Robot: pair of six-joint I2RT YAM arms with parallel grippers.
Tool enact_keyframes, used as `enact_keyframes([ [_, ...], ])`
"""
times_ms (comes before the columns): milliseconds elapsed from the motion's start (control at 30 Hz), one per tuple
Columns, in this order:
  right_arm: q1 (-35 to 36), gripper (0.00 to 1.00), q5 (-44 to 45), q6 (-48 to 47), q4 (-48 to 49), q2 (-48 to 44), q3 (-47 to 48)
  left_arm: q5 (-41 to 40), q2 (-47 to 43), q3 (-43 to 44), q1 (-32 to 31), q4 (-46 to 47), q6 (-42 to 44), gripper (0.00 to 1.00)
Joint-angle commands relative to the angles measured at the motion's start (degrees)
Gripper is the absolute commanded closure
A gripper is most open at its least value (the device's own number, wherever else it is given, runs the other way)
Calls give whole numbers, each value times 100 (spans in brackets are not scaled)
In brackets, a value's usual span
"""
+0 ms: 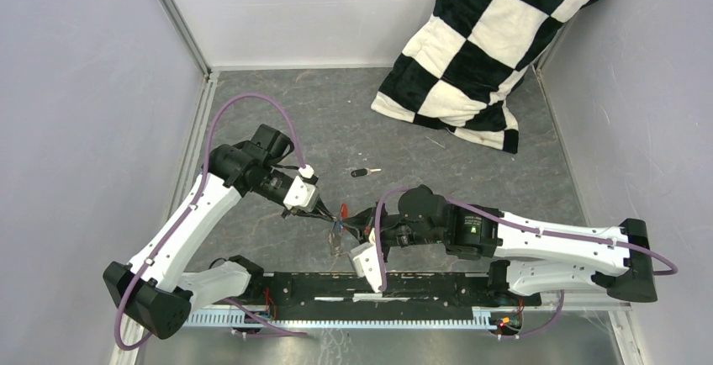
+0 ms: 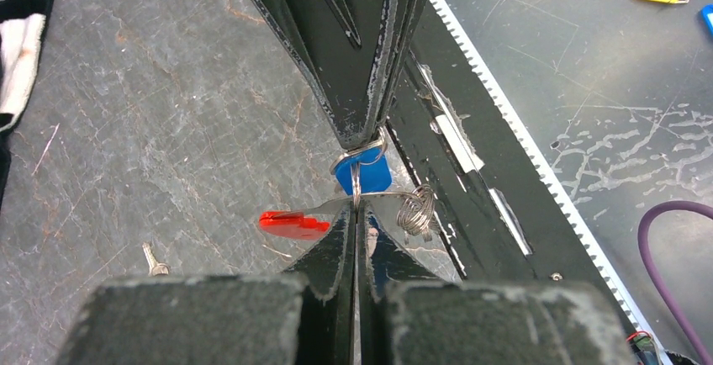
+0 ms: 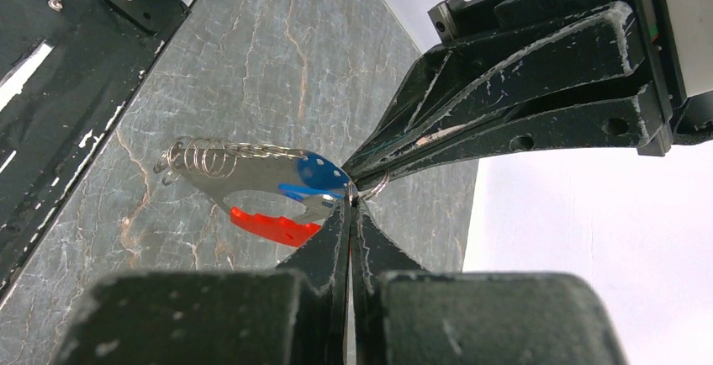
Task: Put the keys on the keyring
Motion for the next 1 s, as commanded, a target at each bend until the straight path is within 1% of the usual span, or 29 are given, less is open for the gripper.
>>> enact_keyframes([
  [0,45,100,72,-90,271,-15,262,49,-77,-30,-13,123,-255,98],
  [300,50,99,481,-17,188,-176,8,112,-101,35,-12,14,-172,98],
  [967,48,100,277,4,224,5,5,186,-105,99,-15,52,-180,98],
])
